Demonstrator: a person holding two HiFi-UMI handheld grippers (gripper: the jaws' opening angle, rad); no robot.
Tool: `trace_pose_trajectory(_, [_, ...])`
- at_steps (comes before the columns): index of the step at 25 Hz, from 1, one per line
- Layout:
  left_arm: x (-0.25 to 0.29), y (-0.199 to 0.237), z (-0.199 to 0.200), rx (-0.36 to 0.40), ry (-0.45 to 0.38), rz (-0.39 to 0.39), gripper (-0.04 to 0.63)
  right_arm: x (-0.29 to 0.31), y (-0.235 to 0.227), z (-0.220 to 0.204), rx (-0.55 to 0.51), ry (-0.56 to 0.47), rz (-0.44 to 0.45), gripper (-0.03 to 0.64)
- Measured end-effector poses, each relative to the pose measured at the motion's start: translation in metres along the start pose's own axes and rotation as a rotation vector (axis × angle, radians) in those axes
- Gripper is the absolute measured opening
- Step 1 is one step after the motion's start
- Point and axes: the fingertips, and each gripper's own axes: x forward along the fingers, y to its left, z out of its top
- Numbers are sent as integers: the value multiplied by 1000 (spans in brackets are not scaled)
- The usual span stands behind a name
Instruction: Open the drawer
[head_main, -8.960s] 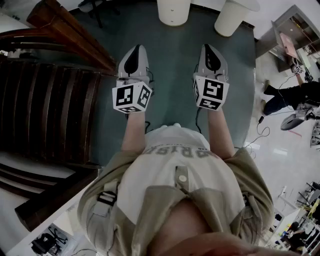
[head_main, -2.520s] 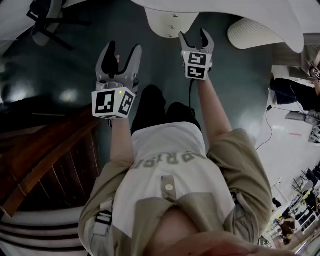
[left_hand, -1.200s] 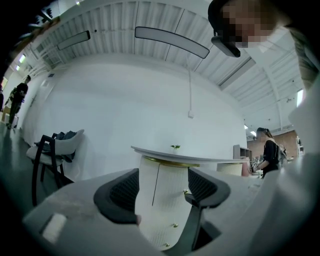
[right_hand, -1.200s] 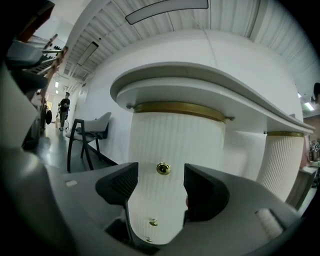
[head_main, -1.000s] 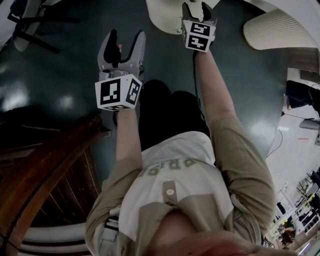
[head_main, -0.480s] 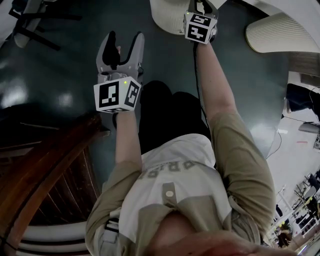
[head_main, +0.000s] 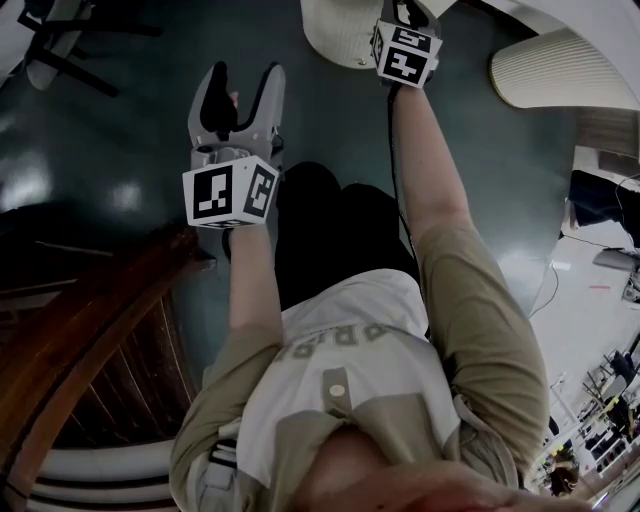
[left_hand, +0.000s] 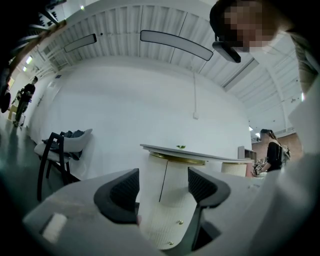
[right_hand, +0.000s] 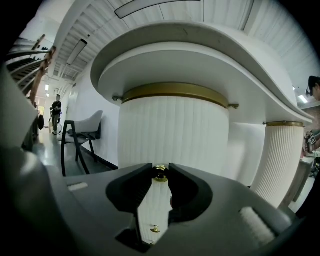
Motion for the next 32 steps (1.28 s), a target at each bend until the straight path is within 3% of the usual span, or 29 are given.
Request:
trace_pose_trajectory(22, [5,-6,2,13,-5,-10,318,-29,9,-7,-32,-60,9,104])
trace_pose_trajectory(27, [2,-14,17,-30,-38,-39,318,-39,13,-11,-28,-53,4,104])
trace_pose_trajectory(32, [7,-26,34,-19,-29,-61,314,-48,13,-17,-22,-21,12,104])
